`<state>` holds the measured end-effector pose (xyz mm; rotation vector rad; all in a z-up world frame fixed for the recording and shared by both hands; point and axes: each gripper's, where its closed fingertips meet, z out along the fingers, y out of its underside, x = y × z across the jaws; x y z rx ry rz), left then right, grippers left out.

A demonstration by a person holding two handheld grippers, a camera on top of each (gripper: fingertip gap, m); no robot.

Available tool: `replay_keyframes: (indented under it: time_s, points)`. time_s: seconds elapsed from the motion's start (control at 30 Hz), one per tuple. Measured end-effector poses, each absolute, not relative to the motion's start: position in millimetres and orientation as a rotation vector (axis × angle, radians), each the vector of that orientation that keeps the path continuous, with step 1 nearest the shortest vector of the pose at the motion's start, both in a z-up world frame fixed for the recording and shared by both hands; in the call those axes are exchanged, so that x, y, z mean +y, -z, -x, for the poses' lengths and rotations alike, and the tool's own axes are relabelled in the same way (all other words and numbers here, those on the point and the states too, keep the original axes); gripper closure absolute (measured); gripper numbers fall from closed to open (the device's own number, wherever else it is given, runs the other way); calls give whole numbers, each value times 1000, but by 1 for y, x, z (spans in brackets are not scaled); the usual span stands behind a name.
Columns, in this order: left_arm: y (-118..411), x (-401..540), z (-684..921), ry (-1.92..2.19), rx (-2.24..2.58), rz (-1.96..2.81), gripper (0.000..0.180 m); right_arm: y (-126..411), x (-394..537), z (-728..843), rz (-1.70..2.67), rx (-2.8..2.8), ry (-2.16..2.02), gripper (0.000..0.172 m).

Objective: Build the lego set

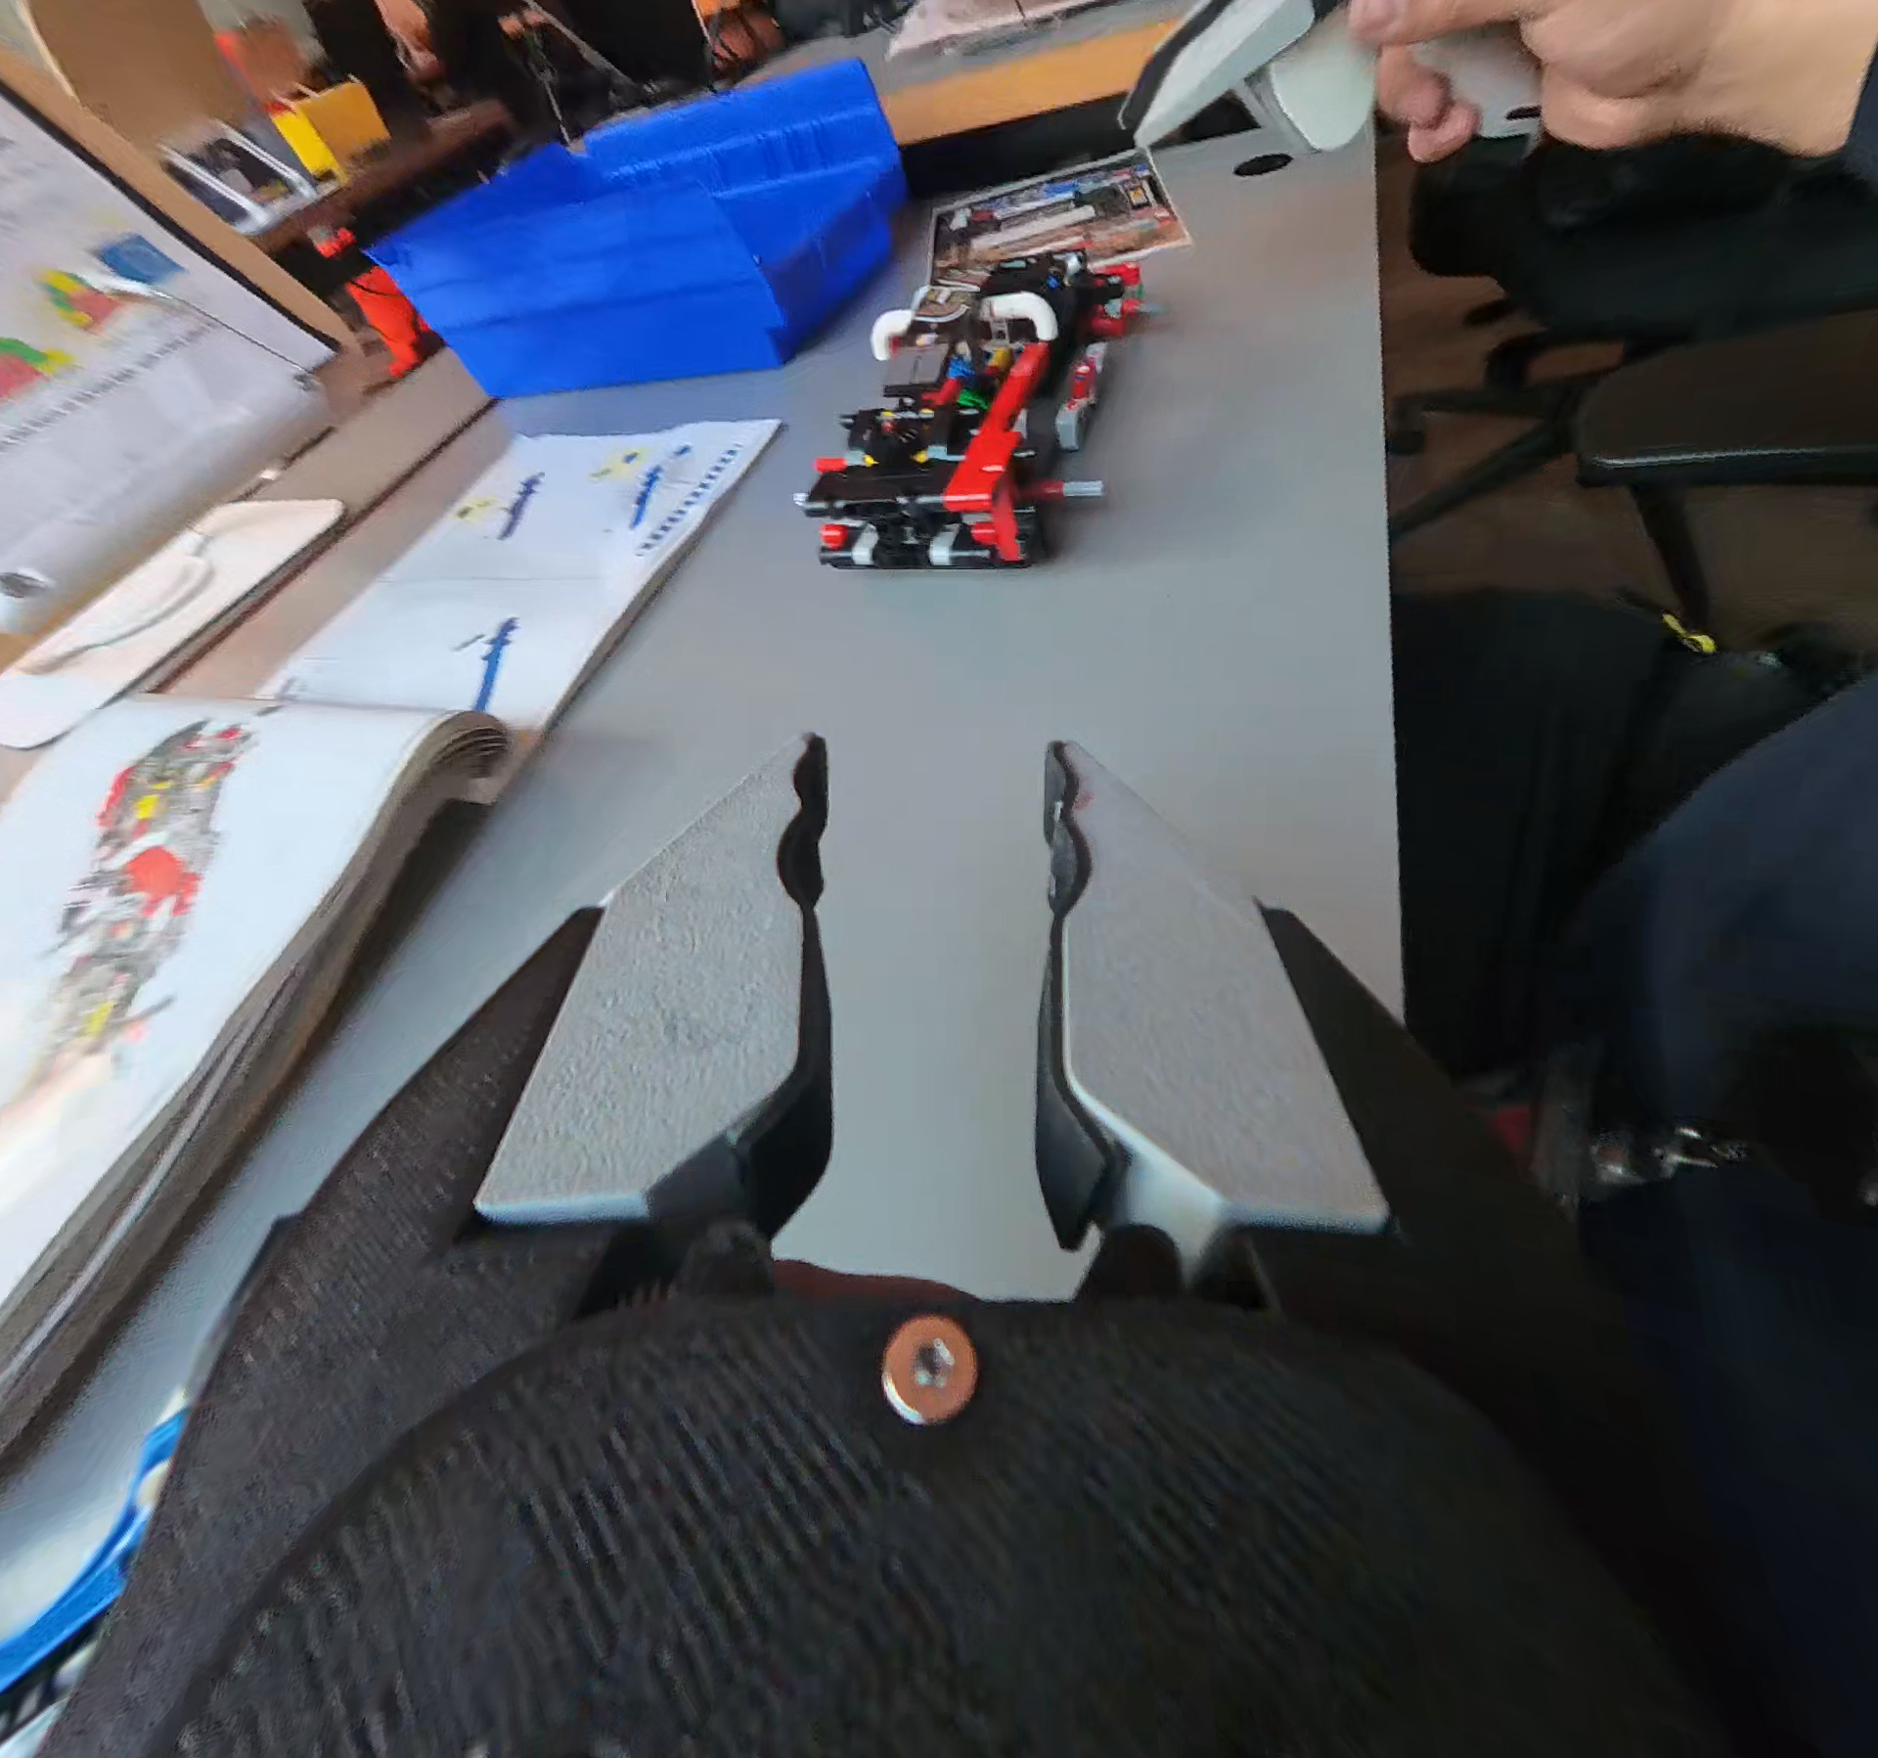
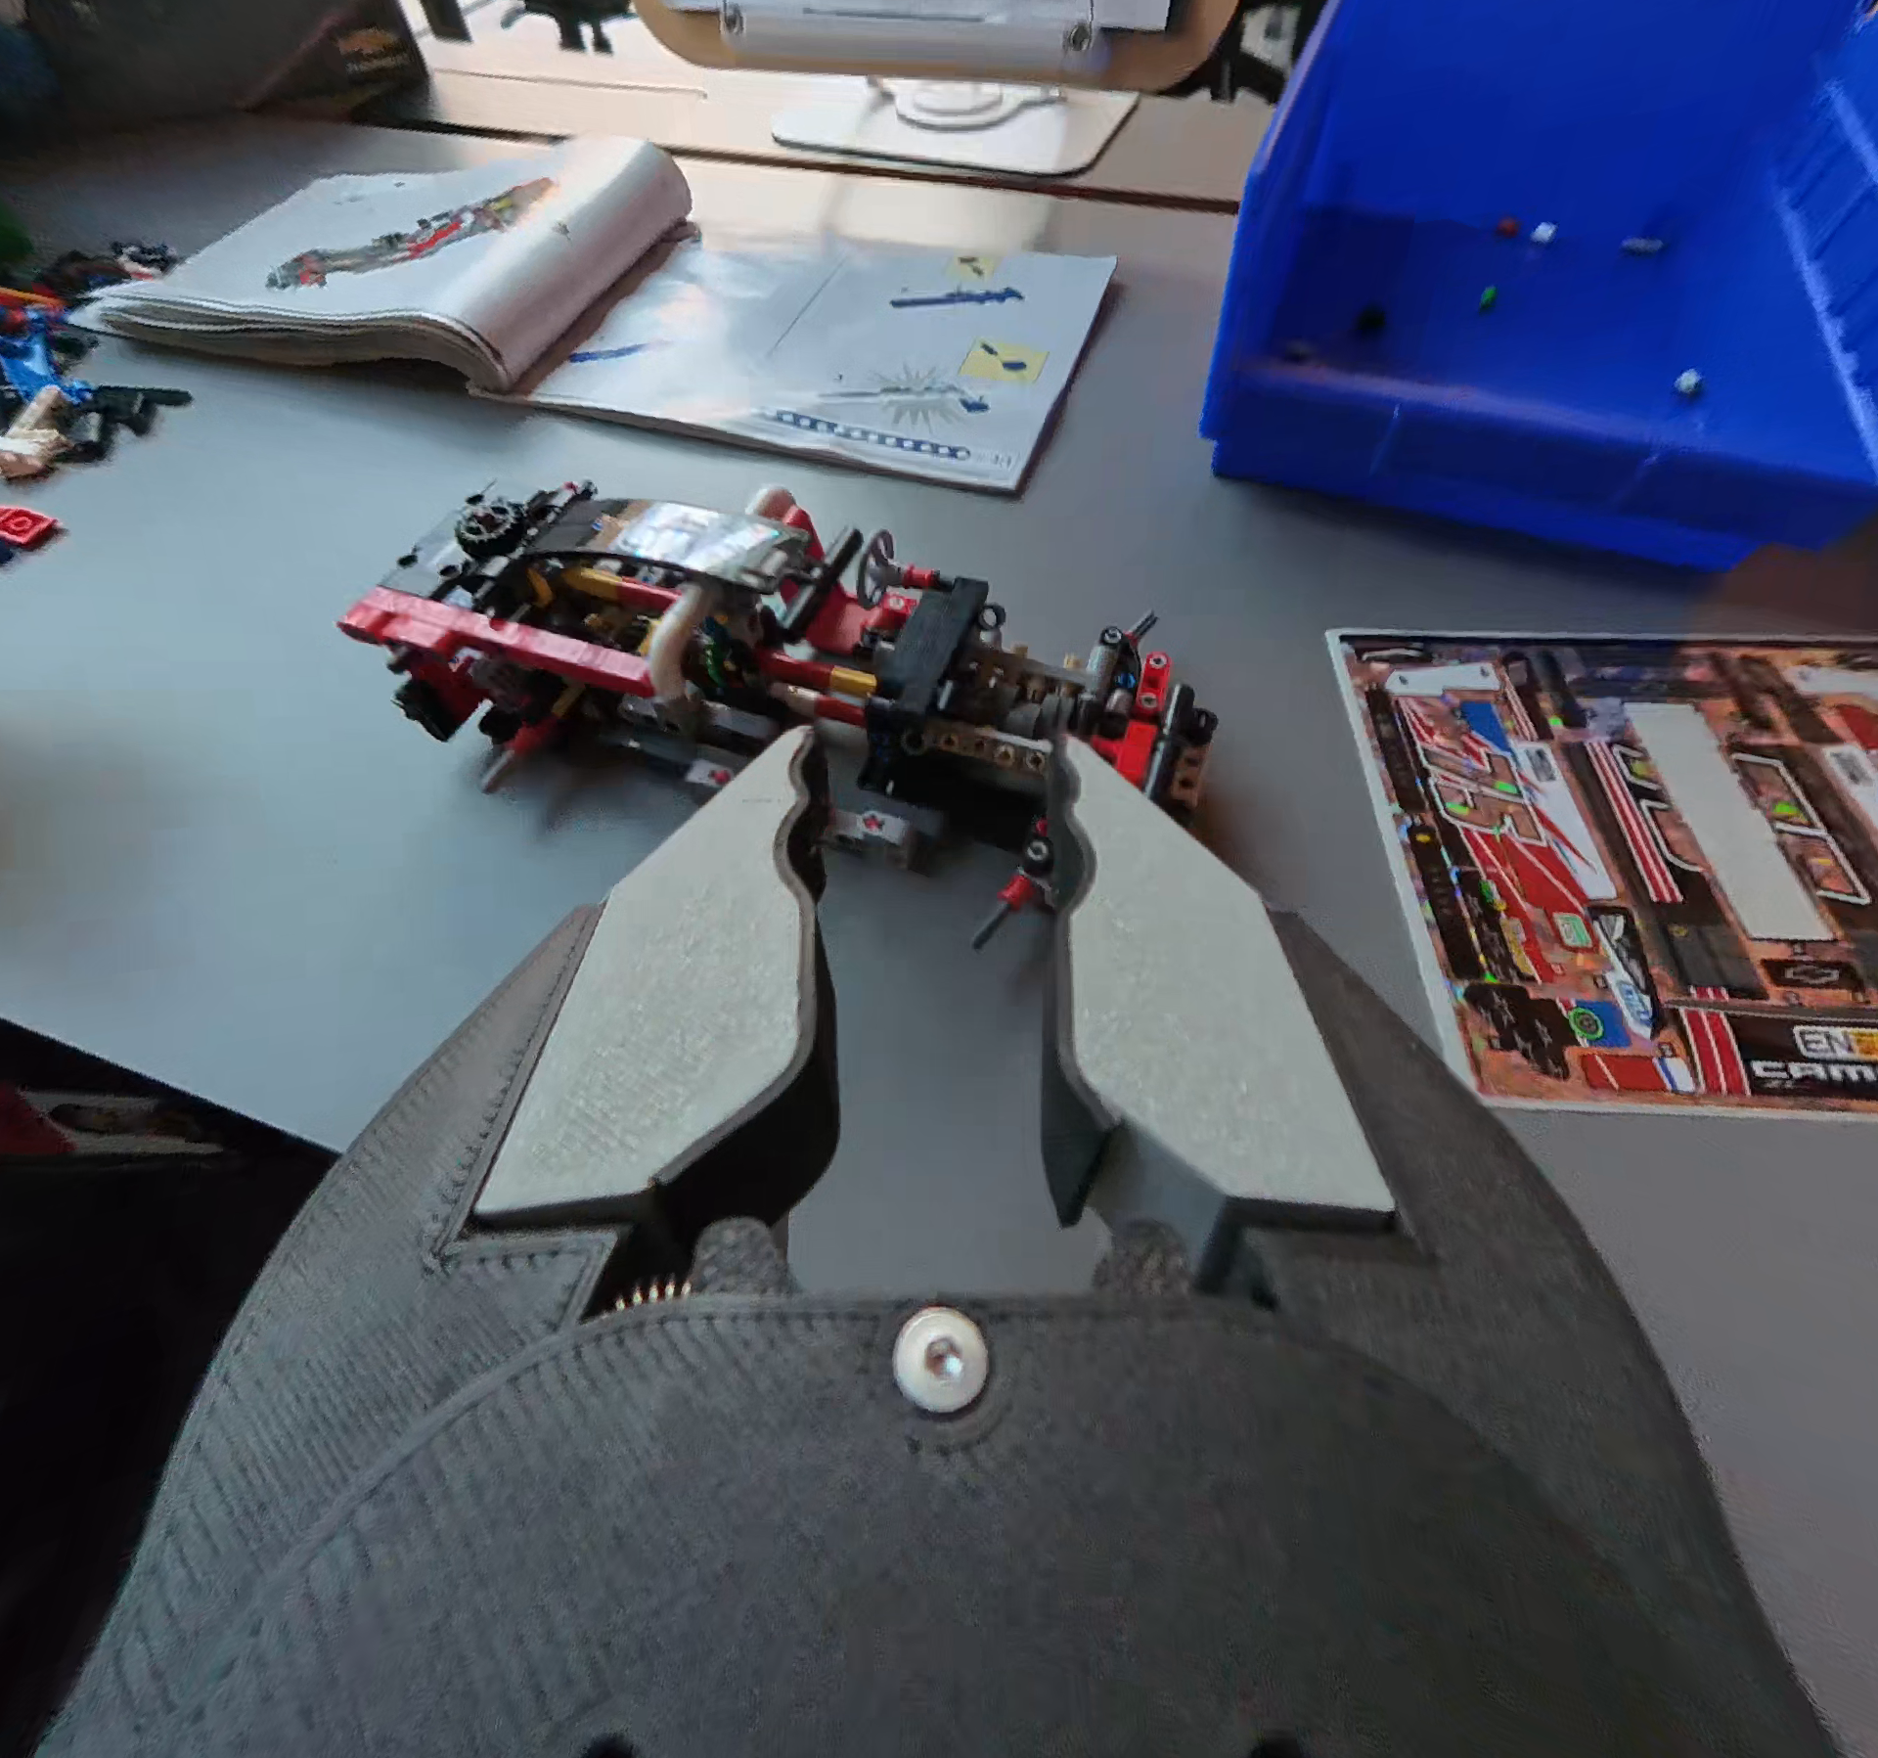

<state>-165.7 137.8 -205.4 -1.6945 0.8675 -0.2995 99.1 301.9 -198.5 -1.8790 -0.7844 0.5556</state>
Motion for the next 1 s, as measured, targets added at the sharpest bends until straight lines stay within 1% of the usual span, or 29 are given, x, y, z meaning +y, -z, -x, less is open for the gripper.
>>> replay_keyframes:
  time_s: [0.07, 0.17, 0.27, 0.37, 0.5, 0.63, 0.83, 0.93, 1.0]
  points:
    - [216, 140, 157, 328, 898, 1734, 140, 210, 307, -111, 1940, -778, -555, 127]
    - [226, 146, 153, 367, 889, 1810, 139, 221, 313, -126, 2015, -738, -634, 130]
    - [224, 156, 148, 448, 844, 1872, 139, 228, 317, -133, 2076, -690, -797, 129]
    - [221, 169, 138, 526, 813, 1910, 139, 231, 332, -139, 2102, -644, -868, 128]
    - [222, 179, 126, 580, 796, 1919, 139, 232, 343, -132, 2117, -618, -1014, 121]
    - [230, 182, 123, 555, 803, 1938, 139, 241, 355, -131, 2150, -649, -996, 118]
    - [236, 185, 118, 604, 798, 1962, 138, 238, 360, -110, 2145, -682, -1141, 116]
    - [239, 186, 126, 557, 796, 1968, 138, 245, 356, -101, 2170, -737, -1136, 119]
    - [237, 187, 132, 547, 777, 1958, 139, 244, 356, -97, 2149, -747, -1140, 111]
